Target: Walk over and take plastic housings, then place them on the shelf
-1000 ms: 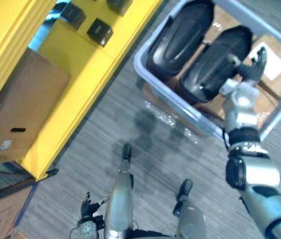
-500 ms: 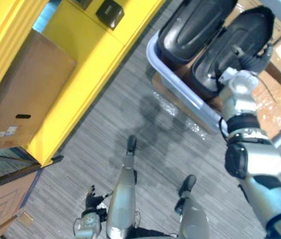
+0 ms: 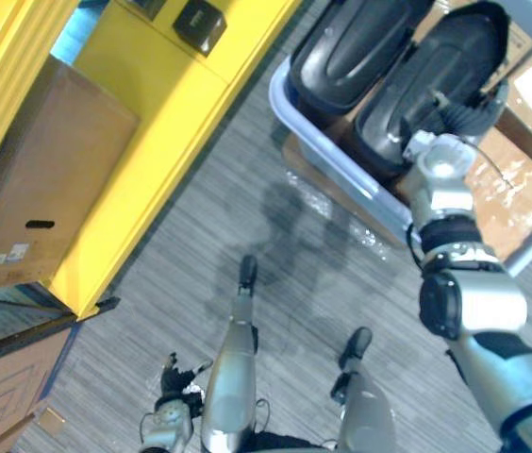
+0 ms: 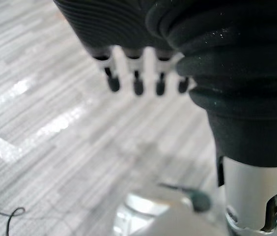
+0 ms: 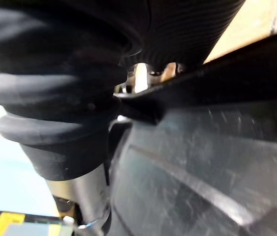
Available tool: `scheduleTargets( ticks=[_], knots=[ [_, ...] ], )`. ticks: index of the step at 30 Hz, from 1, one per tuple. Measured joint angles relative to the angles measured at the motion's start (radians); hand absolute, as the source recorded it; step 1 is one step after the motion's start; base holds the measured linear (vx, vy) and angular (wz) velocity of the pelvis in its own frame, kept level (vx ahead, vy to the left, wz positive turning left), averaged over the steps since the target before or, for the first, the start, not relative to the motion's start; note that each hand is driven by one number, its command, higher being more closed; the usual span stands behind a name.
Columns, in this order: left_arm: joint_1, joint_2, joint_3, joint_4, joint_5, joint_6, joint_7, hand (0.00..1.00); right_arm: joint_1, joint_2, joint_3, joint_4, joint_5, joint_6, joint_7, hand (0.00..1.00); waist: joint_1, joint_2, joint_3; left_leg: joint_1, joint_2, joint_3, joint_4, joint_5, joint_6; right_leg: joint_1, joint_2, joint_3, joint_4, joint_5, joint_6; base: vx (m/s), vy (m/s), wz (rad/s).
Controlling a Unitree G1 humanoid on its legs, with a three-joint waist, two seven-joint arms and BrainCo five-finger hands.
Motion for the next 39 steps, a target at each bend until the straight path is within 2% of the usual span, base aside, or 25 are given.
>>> scheduleTargets(
  ticks=[7, 9, 15, 23, 28, 35, 37, 39],
  knots=[
    [-0.005, 0.001, -0.005, 0.009, -0.006, 0.000, 0.005, 0.00, -0.001, -0.034, 0.001, 0.077, 0.002, 0.002, -0.002, 1.00, -0.003, 0.000, 0.000, -0.001, -0.001, -0.002, 0.000, 0.003, -0.001, 0.001, 0.000, -0.002, 0.000, -0.001, -0.001, 0.00, 0.000, 0.00],
    [-0.007, 0.009, -0.024, 0.008, -0.006, 0.000, 0.006, 0.00, -0.001, -0.039, 0.002, 0.110, 0.002, 0.019, 0.006, 1.00, -0.003, 0.000, 0.000, -0.002, -0.001, -0.005, 0.000, 0.004, -0.001, 0.002, 0.000, -0.005, 0.001, -0.001, -0.001, -0.01, 0.027, 0.04],
    [-0.018, 0.020, -0.041, 0.007, -0.006, 0.000, 0.003, 0.00, 0.005, -0.071, 0.040, 0.161, -0.007, 0.032, 0.006, 1.00, -0.011, 0.000, 0.000, -0.021, -0.008, -0.037, -0.001, 0.012, 0.001, 0.001, 0.000, -0.037, 0.007, -0.003, -0.002, -0.02, 0.042, 0.14],
    [-0.022, 0.031, -0.074, 0.006, -0.005, -0.002, -0.004, 0.00, 0.019, -0.117, 0.044, 0.201, -0.092, 0.051, 0.031, 1.00, -0.010, 0.000, 0.000, -0.031, -0.018, -0.052, -0.002, 0.023, 0.002, 0.003, -0.006, -0.056, 0.007, -0.019, 0.002, -0.03, 0.046, 0.05],
    [-0.021, 0.033, -0.075, -0.002, -0.003, -0.002, -0.004, 0.00, 0.038, -0.137, 0.047, 0.208, -0.176, 0.073, 0.027, 1.00, -0.021, 0.000, 0.000, -0.035, -0.023, -0.055, -0.002, 0.028, 0.005, 0.002, -0.009, -0.059, 0.006, -0.022, 0.003, -0.01, 0.038, 0.02],
    [-0.007, 0.047, -0.067, -0.098, 0.003, -0.018, 0.010, 0.00, 0.063, -0.156, 0.063, 0.185, -0.284, 0.127, -0.014, 1.00, -0.045, -0.006, 0.003, -0.035, -0.027, -0.052, -0.002, 0.029, 0.007, 0.001, -0.015, -0.057, 0.006, -0.020, 0.007, 0.00, 0.044, 0.00],
    [-0.003, 0.053, -0.063, -0.143, 0.003, -0.032, 0.013, 0.00, 0.073, -0.162, 0.062, 0.162, -0.322, 0.158, -0.017, 1.00, -0.057, -0.012, 0.007, -0.035, -0.027, -0.050, -0.002, 0.030, 0.008, 0.001, -0.015, -0.056, 0.005, -0.018, 0.010, 0.00, 0.020, -0.01],
    [-0.002, 0.051, -0.060, -0.192, 0.003, -0.045, 0.014, 0.00, 0.084, -0.181, 0.062, 0.150, -0.355, 0.163, -0.017, 1.00, -0.060, -0.012, 0.007, -0.035, -0.027, -0.048, -0.002, 0.032, 0.010, 0.001, -0.016, -0.055, 0.003, -0.015, 0.014, 0.01, 0.016, -0.01]
  ],
)
